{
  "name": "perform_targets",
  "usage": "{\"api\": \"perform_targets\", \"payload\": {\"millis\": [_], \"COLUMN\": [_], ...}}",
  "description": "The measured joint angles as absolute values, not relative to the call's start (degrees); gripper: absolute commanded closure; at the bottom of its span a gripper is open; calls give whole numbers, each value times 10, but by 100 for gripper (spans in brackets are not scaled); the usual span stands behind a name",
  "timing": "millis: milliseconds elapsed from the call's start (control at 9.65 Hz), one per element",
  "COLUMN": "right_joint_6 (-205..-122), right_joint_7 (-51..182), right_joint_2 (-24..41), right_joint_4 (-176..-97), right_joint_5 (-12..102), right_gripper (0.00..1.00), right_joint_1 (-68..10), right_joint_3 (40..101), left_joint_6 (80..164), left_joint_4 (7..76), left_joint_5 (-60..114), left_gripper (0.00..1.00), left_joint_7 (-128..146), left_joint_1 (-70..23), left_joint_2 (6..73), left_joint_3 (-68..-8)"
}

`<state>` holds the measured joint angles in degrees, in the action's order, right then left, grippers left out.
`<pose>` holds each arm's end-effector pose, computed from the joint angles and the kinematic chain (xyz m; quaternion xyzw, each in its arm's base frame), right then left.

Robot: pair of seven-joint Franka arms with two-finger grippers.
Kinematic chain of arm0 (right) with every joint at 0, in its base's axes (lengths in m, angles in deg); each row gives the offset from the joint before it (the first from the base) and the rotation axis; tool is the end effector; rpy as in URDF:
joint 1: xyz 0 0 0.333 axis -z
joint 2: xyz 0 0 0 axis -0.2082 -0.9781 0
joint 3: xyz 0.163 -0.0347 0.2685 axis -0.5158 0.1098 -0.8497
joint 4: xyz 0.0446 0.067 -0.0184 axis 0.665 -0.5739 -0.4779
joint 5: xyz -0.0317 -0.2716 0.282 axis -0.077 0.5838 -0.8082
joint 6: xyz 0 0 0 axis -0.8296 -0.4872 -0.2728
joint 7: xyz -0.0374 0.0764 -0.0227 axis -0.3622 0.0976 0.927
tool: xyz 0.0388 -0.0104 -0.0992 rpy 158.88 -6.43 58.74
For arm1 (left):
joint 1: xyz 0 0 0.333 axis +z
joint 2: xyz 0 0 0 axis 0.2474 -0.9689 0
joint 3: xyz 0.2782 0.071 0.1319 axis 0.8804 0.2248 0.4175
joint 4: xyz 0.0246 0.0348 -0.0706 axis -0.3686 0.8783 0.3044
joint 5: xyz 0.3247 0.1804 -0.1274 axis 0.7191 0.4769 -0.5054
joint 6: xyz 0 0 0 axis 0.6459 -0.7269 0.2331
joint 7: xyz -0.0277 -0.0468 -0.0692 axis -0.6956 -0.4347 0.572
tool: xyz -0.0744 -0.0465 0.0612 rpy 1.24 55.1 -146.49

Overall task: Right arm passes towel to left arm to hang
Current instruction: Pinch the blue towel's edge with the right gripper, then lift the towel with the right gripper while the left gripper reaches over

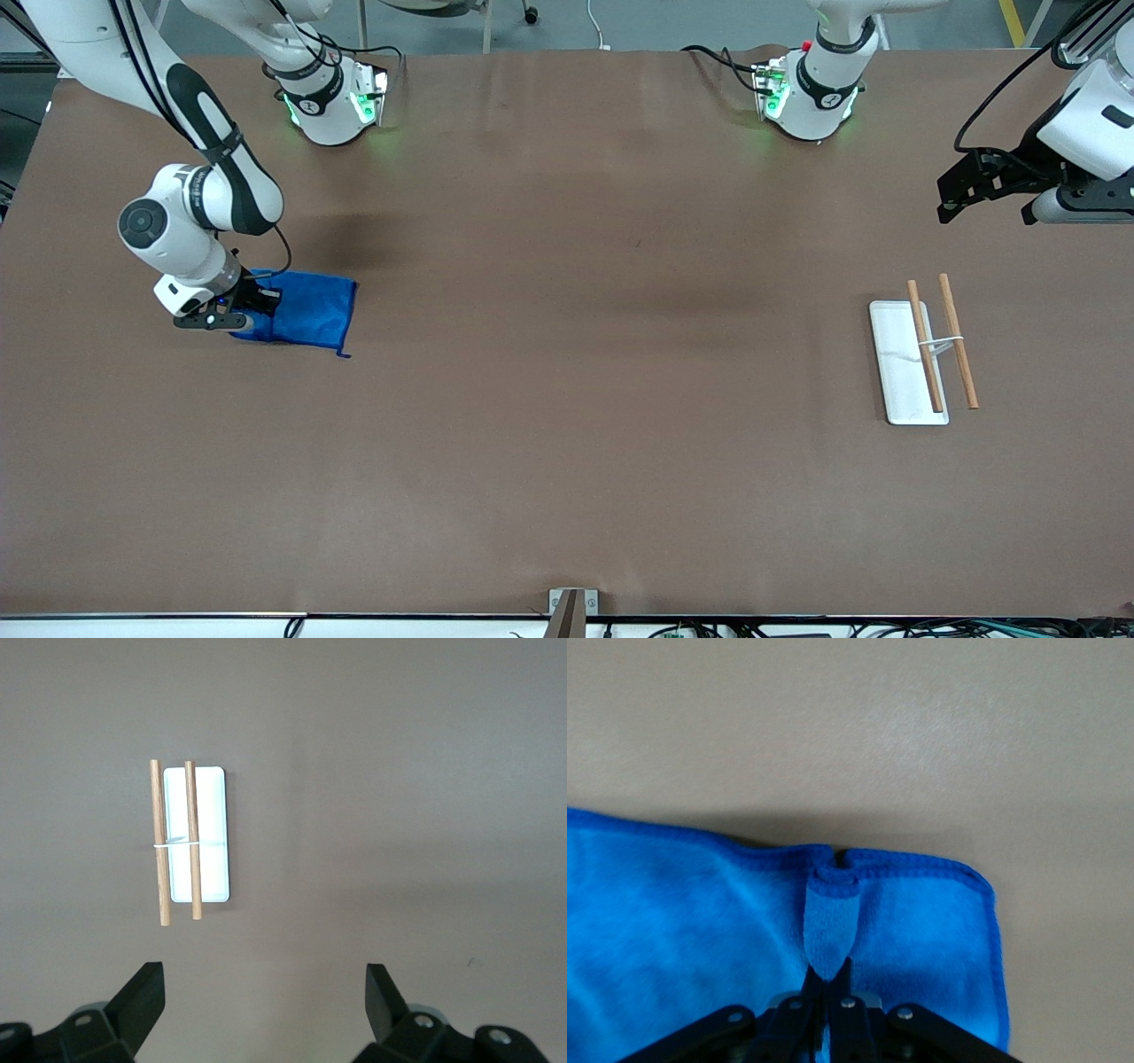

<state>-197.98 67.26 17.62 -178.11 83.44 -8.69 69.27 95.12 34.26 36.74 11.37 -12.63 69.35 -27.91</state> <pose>0.4715 -0.0639 0.1938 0.9989 0.0037 -0.0445 0.0104 0.5297 -0.0640 0.6440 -0.9996 0.0205 -0.0190 0.0069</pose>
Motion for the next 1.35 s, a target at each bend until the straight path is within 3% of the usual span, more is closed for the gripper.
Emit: {"api": "perform_targets", "payload": {"millis": [415,622,1037,1348], "right_joint_6": [-1634,-1562,-1586,-1686], "right_joint_7": [666,666,661,621], "right_joint_2": [251,251,226,215], "right_joint_4": [-1596,-1511,-1429,-1418], "right_joint_5": [822,769,542,356], "right_gripper": [100,100,100,100], "right_joint_1": [-98,-102,-120,-131], "right_joint_3": [664,633,544,460], "left_joint_6": [951,951,952,981], "left_joint_4": [343,343,341,340], "left_joint_5": [367,367,310,116], "left_gripper": [0,0,0,0], "left_joint_7": [114,114,138,178], "left_joint_1": [-126,-127,-127,-105], "left_joint_2": [693,693,683,604], "left_joint_3": [-279,-279,-284,-279]}}
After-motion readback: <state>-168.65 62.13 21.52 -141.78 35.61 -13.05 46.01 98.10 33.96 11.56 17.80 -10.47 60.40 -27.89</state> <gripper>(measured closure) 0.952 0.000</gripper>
